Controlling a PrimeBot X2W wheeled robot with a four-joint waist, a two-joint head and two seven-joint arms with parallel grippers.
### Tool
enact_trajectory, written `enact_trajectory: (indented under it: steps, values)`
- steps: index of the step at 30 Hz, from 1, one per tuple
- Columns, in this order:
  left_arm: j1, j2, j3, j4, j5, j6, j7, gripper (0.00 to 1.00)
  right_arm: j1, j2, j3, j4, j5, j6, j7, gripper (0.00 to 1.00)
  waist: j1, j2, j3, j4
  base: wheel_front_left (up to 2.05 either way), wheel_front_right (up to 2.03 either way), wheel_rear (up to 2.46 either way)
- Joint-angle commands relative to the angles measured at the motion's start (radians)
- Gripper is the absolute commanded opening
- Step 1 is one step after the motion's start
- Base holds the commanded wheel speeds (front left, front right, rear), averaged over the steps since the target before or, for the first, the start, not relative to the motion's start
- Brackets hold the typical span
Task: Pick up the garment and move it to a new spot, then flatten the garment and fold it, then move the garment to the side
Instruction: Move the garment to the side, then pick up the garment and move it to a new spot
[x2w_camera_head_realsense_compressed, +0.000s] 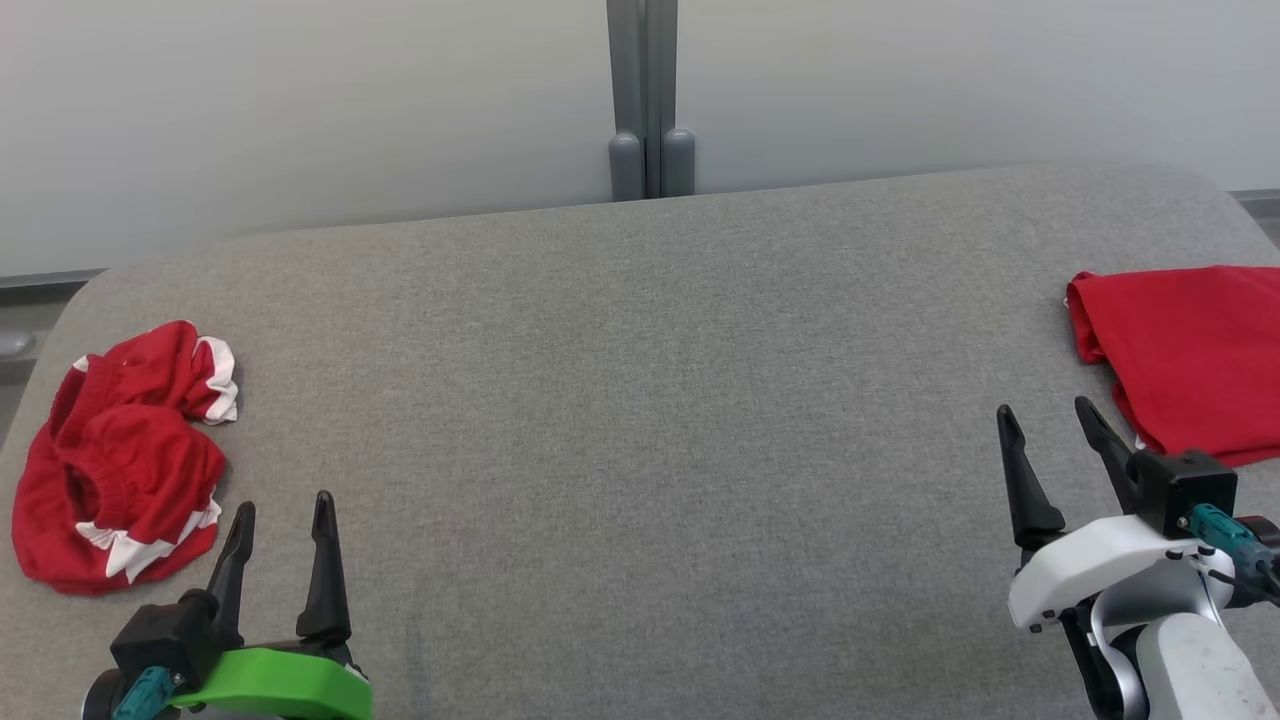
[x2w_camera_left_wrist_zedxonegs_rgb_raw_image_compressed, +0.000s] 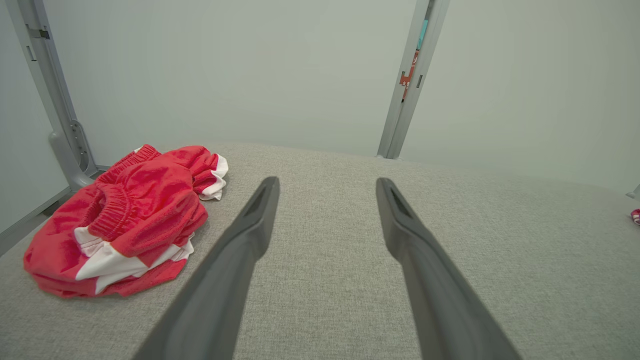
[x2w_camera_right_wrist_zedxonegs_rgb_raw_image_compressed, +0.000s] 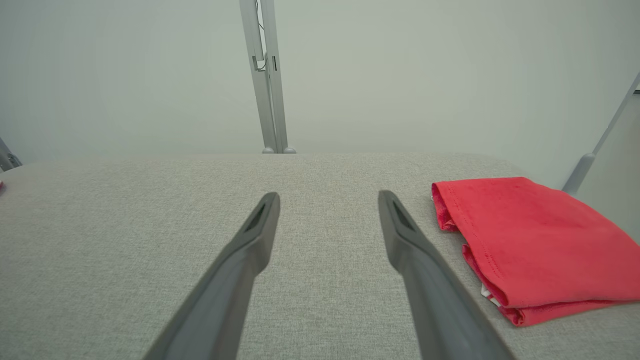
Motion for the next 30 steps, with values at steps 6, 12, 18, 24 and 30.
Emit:
enact_trajectory:
  steps: [6,12,18,24,30]
  values:
    - [0.002,-0.012,0.016,-0.006,-0.007,-0.006,-0.002,1.0,0.011,-0.007,0.007,-0.002,0.014,-0.002,0.014,1.0,0.0,0.0,-0.003,0.011,0.0,0.0,0.0]
    - [-0.004,-0.016,0.021,-0.008,-0.002,-0.009,-0.003,1.0,0.019,0.0,0.011,-0.007,0.011,-0.002,0.018,1.0,0.0,0.0,-0.002,0.041,0.0,0.0,0.0]
    - [-0.006,-0.016,0.022,-0.001,0.002,-0.011,-0.003,1.0,0.034,-0.01,0.028,-0.008,0.007,-0.002,0.022,1.0,0.0,0.0,-0.008,0.118,0.0,0.0,0.0]
    - [-0.003,-0.006,0.024,0.002,0.004,-0.01,-0.003,1.0,0.029,-0.011,0.054,0.001,0.02,-0.002,0.017,1.0,0.0,0.0,-0.01,0.221,0.0,0.0,0.0]
    - [0.013,0.001,0.023,0.003,0.004,-0.008,-0.003,1.0,0.024,-0.012,0.07,0.008,0.023,-0.002,0.018,1.0,0.0,0.0,-0.013,0.328,0.0,0.0,0.0]
